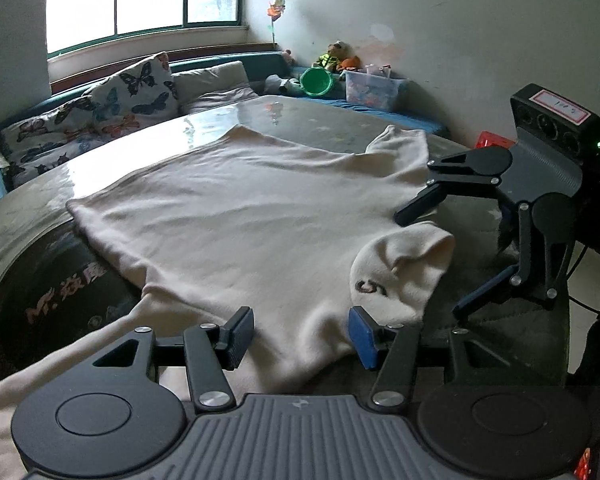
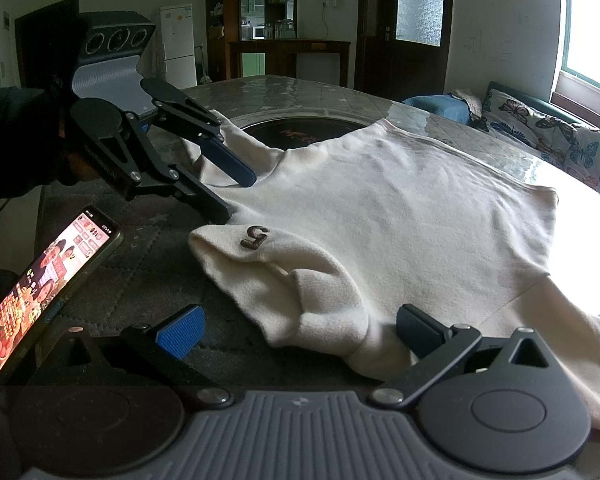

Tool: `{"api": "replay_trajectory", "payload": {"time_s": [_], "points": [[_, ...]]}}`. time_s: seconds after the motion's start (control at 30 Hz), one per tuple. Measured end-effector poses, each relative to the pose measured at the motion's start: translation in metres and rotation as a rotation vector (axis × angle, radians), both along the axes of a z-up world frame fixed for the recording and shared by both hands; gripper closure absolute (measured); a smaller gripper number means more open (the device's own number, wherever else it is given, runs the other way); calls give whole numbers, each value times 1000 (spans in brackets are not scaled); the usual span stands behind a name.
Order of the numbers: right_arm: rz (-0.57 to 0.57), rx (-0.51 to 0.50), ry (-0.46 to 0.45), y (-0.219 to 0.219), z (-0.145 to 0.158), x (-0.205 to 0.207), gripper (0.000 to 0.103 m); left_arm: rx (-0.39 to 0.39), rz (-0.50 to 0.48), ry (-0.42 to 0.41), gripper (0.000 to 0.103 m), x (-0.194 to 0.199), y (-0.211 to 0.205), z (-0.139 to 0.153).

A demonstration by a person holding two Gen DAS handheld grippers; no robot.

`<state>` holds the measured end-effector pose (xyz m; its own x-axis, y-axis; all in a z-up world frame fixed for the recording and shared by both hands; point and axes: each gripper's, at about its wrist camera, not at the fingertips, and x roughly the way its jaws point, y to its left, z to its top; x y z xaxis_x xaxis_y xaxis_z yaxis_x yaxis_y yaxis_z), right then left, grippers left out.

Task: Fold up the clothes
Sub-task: 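Release the folded sleeve and withdraw both grippers from the sweatshirt, then move the right gripper across to the other sweatshirt sleeve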

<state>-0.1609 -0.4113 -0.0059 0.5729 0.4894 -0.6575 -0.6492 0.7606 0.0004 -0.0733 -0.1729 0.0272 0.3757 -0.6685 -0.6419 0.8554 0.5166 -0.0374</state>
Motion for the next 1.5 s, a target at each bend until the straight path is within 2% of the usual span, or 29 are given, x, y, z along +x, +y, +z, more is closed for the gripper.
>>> {"api": "replay_trajectory", "payload": {"time_s": [0.77, 0.87, 1.07, 1.2, 1.33, 1.5], "points": [[0, -1, 0, 0, 0, 0, 0, 47, 69, -13, 43, -6, 38, -2], [1, -3, 0, -1, 0, -1, 0, 33, 70, -1, 43, -4, 39, 2], [1, -2, -1, -1, 0, -1, 0, -20, 71, -35, 42, 0, 32, 18], [4, 4, 15, -2, 1, 1, 0, -44, 79, -28, 41, 11, 19, 18], [-16, 69, 92, -12, 15, 11, 0, -33, 91, -14, 41, 24, 9, 13], [-96, 145, 81, -36, 49, 35, 0, -39, 115, 14, 41, 37, 11, 8]]}}
